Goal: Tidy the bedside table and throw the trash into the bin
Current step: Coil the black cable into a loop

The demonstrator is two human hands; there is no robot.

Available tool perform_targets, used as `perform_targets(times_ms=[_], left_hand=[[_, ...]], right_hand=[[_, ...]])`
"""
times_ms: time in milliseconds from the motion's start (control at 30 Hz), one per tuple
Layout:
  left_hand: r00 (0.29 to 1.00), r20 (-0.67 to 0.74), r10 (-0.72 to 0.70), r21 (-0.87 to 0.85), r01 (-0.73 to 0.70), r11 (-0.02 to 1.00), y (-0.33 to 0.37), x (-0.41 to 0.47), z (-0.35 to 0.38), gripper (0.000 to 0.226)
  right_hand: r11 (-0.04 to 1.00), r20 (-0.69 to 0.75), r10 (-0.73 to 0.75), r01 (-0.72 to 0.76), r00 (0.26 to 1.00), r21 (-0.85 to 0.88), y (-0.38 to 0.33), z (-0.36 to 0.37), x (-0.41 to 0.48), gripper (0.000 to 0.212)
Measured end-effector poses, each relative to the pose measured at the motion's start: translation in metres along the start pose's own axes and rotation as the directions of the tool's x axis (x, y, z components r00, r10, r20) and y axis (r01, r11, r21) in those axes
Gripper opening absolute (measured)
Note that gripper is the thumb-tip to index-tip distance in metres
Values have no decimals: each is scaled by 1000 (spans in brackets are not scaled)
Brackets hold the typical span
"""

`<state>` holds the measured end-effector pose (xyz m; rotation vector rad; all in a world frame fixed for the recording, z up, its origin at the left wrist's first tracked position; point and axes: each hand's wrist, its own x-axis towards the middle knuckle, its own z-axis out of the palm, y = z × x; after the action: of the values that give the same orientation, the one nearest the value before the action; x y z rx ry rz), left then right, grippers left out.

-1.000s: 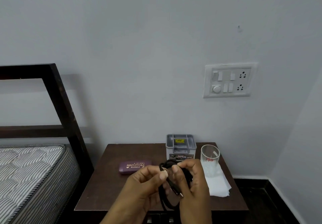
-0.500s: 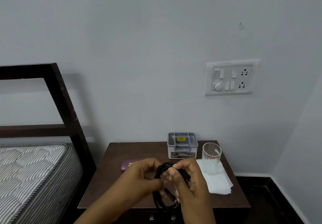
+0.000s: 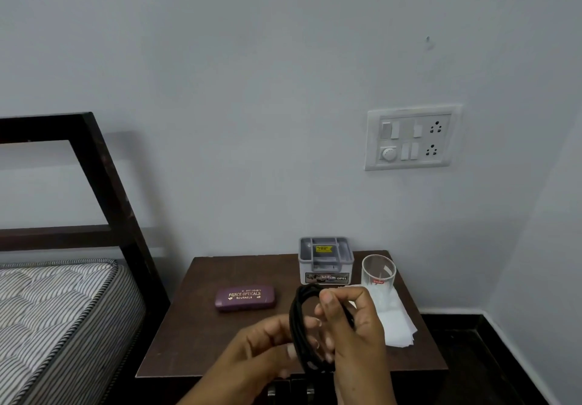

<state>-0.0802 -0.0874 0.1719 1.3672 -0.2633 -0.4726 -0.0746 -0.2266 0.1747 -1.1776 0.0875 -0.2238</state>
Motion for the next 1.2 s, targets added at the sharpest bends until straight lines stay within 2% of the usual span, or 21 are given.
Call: perform_targets(times_ms=[67, 167, 300, 433, 567, 700, 800, 900, 967, 1034, 1100, 1200], left_hand=[[1000, -12, 10, -83, -11, 997, -3, -2, 1, 56], [995, -96, 24, -17, -26, 1000, -6, -6, 5, 57], [991, -133, -3, -1, 3, 1000, -15, -10, 10, 61], [991, -132, 0, -3, 0, 1000, -16, -13, 18, 45], [975, -220, 12, 66, 3, 998, -29, -17, 23, 54], [978, -209, -19, 55, 31, 998, -33, -24, 23, 71], [985, -166, -56, -168, 28, 985, -18, -22, 19, 62], [964, -263, -41, -247, -26, 969, 2, -20, 28, 30], [934, -358, 6, -210, -87, 974, 7, -14, 36, 23], [869, -488, 79, -106, -149, 983, 8, -12, 38, 19], [817, -564, 121, -8, -152, 988, 7, -11, 32, 24], [809, -559, 183, 135, -130, 982, 6, -14, 28, 8]], right_hand=[[1000, 11, 9, -9, 1000, 9, -2, 0, 0, 11], [999, 4, -1, 0, 1000, 39, -4, 0, 0, 11], [996, -36, -19, 22, 999, 87, -3, 3, -2, 10], [994, -108, -36, 47, 994, 99, -2, 5, -2, 10], [996, -135, -68, 75, 989, 43, -2, 4, -4, 10], [996, -128, -88, 90, 988, 12, -1, 4, -5, 9], [996, -58, -90, 91, 994, 5, -1, 3, -3, 9], [997, 2, -74, 74, 997, -35, 4, 4, -5, 9], [997, 65, -45, 49, 997, -62, 6, 3, -7, 11], [999, 180, 12, -4, 984, -44, 2, -2, -4, 14], [998, 316, 42, -25, 948, -57, -5, -13, 0, 17], [963, 394, -61, 157, 917, -217, -14, -29, 2, 21]])
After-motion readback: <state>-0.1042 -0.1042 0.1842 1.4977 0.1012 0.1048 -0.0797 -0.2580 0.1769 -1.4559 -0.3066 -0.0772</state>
